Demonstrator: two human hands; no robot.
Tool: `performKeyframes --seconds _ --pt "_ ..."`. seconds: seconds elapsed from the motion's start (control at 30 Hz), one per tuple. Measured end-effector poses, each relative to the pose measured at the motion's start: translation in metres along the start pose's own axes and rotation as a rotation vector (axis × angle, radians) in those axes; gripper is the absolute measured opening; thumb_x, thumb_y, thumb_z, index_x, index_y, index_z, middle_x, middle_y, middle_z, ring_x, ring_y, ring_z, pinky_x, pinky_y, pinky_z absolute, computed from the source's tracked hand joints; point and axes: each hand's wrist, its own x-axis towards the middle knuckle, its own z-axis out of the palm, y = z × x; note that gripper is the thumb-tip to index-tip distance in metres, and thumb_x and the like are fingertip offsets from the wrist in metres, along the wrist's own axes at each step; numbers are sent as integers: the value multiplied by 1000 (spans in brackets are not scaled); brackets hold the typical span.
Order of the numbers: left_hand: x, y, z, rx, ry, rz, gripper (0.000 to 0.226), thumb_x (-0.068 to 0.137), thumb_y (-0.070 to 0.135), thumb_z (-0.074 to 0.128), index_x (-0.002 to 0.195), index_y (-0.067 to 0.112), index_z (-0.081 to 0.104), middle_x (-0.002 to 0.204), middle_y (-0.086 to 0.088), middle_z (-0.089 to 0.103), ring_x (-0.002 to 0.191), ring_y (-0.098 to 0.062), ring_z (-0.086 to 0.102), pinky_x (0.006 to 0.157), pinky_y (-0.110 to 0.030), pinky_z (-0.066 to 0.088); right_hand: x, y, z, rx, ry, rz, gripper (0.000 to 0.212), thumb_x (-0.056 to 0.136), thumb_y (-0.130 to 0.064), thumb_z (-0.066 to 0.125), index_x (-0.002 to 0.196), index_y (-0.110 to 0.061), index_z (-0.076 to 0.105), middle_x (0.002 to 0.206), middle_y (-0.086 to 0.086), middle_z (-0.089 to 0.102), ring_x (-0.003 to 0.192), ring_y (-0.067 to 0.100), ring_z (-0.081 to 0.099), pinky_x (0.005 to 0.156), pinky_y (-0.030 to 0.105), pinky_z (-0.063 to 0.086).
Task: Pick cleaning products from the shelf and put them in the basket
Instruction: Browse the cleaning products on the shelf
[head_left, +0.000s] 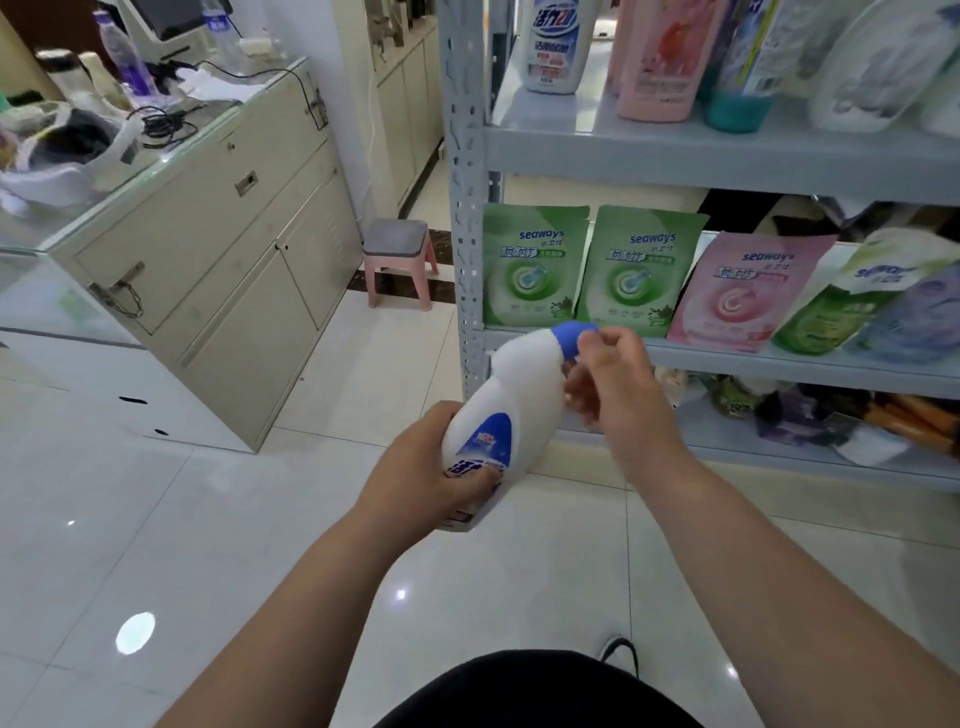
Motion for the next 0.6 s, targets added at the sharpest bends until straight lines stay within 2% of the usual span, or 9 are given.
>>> performKeyframes --seconds 0.03,0.1,0.17,0.2,0.27,0.33,0.4,0.5,0.6 --pt "3 5 4 89 12 59 48 64 59 71 103 58 45 95 30 64 87 5 63 61 -13 50 6 -7 -8 -8 -1 -2 31 76 -76 53 82 -46 60 68 -11 64 59 7 59 58 31 50" --pt "9 15 15 209 47 142 51 65 58 69 109 56 43 95 28 61 87 6 59 60 -17 48 18 -18 -23 -116 32 -47 47 80 -74 49 81 -29 61 63 -10 57 57 9 54 63 34 48" --pt "17 26 24 210 57 164 52 64 56 71 108 55 44 94 29 62 88 7 59 59 -17 48 28 -24 -36 -200 54 -139 50 89 -61 52 76 -13 52 61 -3 47 59 15 47 65 36 41" --pt "20 31 28 147 25 151 51 64 53 75 106 56 47 94 29 65 88 7 61 60 -15 51 33 -25 -42 -220 62 -201 47 92 -52 52 71 -10 47 60 1 42 59 16 44 63 35 39" --pt "28 39 33 -64 -109 76 52 60 49 81 105 56 55 97 26 71 89 1 69 64 -16 56 38 -28 -53 -271 91 -356 42 95 -41 50 62 -17 38 59 1 40 56 8 38 58 28 34" --pt "35 47 38 -240 -222 -12 48 57 44 80 101 54 62 96 15 76 86 -9 74 66 -20 57 42 -31 -64 -317 98 -532 38 96 -35 48 61 -33 34 58 -12 45 54 4 41 53 12 26" --pt "42 55 47 -313 -279 -48 39 57 40 78 92 52 66 91 9 77 80 -12 76 64 -19 56 50 -32 -76 -338 77 -640 33 95 -34 49 65 -39 37 61 -20 49 56 0 46 53 9 28" --pt "55 71 64 -358 -238 -72 38 59 44 79 94 50 66 93 8 78 81 -13 76 66 -21 58 70 -38 -92 -316 49 -642 19 94 -41 50 78 -31 50 74 -17 56 64 -5 51 56 8 34" --pt "72 91 81 -279 -76 -82 52 61 59 80 107 43 62 98 16 76 87 -10 75 72 -24 61 87 -45 -107 -205 -107 -446 30 88 -57 58 106 -32 54 86 -14 62 73 -7 57 64 9 44"
